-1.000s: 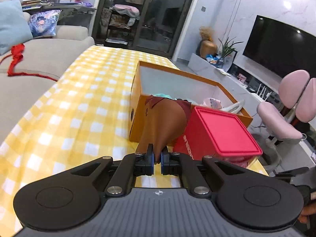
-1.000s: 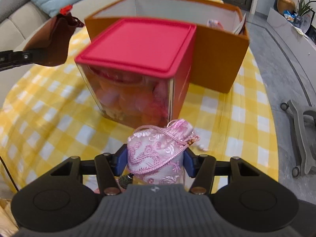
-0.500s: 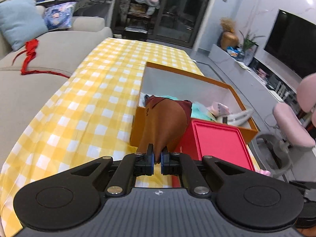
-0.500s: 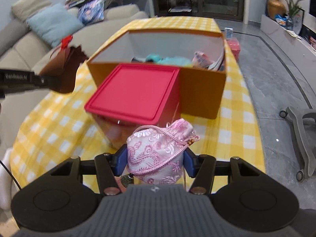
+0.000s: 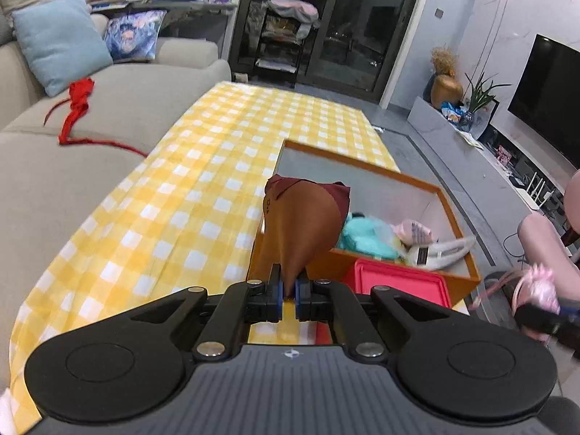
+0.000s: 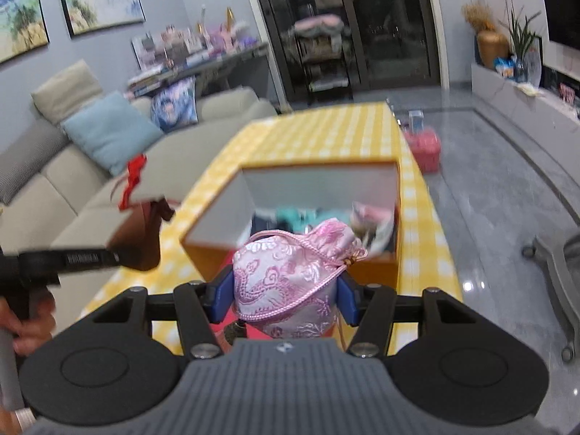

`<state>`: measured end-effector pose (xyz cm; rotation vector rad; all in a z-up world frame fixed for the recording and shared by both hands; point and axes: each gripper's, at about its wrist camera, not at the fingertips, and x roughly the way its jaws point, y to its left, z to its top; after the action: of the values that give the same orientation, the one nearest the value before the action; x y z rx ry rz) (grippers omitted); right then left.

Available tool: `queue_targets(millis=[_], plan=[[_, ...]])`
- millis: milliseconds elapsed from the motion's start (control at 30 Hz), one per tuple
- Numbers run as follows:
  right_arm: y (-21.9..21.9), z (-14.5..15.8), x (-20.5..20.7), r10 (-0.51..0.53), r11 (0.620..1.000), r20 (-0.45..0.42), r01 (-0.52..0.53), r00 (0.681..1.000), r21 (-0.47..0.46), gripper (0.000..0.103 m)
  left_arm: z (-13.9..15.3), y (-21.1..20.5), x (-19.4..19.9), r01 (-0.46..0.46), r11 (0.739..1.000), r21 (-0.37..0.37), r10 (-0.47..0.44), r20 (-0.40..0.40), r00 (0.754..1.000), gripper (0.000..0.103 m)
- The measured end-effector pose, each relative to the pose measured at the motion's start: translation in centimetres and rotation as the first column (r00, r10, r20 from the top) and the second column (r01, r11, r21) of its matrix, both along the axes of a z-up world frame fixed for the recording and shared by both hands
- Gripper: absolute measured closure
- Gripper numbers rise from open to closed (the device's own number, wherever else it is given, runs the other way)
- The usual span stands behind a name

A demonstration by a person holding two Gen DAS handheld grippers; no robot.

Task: Organize soft objects
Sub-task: 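Lift the brown cloth and pink pouch and carry both over the orange box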

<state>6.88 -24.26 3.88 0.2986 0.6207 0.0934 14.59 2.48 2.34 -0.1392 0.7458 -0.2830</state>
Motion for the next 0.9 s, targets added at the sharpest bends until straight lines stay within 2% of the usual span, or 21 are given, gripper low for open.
queue_targets(millis=[300,367,467,567,700,833,900], plan=[[-2.6,2.9,7.1,-0.015,1.000,0.093,0.015,0.996,0.008,0.047,2.0,-3.2,3.1,0.028,0.999,-0.022,-0.026,0.066,0.997,0.097],[-3.1,3.1,9.1,-0.019,1.000,0.111,0.016,0.994,0.023,0.047,1.8,-3.8,4.2,0.034,0.999,-0.040,-0.032,0.060,0.998,0.097],[-3.6,3.3,12.1,-0.029,0.999,0.140,0.024,0.990,0.034,0.047,1.1,-4.9,5.6,0.040,0.999,-0.022,-0.039,0.057,0.998,0.097],[-3.1,3.3,14.5,-0.014,1.000,0.169,0.014,0.985,0.000,0.047,0.3,-5.8,7.2,0.042,0.999,-0.028,-0.041,0.045,0.998,0.097],[-2.7,1.7,17.5,0.019,1.000,0.169,-0.014,0.985,-0.027,0.047,-1.4,-7.2,9.2,0.035,0.999,-0.013,-0.035,0.019,0.999,0.097],[-1.7,-1.5,20.0,0.063,0.997,0.093,-0.058,0.994,-0.046,0.047,-3.5,-8.6,10.9,-0.043,0.997,0.059,0.045,-0.034,0.998,0.097],[-1.1,-3.3,20.4,0.096,0.994,0.044,-0.094,0.994,-0.053,0.047,-4.3,-8.8,11.7,-0.046,0.997,0.058,0.049,-0.053,0.997,0.097]])
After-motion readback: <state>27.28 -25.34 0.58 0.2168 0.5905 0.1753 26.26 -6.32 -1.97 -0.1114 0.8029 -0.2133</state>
